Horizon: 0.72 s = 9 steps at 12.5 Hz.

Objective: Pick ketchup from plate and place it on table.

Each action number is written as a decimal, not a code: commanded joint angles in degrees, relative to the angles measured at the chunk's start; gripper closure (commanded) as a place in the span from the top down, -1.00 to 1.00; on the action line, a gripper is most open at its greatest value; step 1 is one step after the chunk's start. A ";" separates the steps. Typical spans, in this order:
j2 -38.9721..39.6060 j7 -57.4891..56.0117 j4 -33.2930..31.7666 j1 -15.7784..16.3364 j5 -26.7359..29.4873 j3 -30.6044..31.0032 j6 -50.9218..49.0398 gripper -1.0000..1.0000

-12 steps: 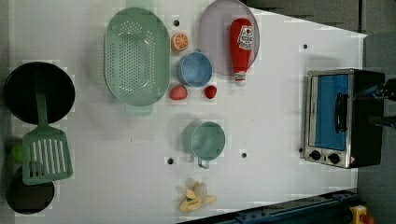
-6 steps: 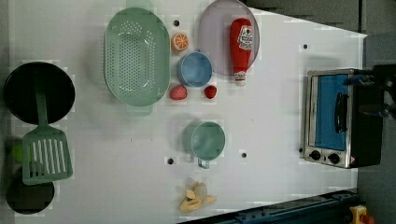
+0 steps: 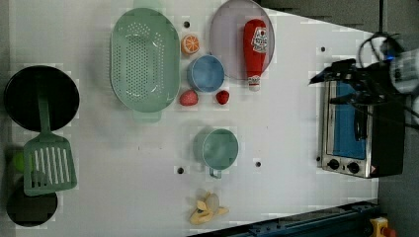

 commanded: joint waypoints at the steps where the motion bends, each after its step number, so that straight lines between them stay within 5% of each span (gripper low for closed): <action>1: 3.11 -14.43 1.33 0.88 -0.68 0.63 4.97 1.00; 9: 18.88 -22.12 6.20 2.54 -5.69 0.63 18.71 1.00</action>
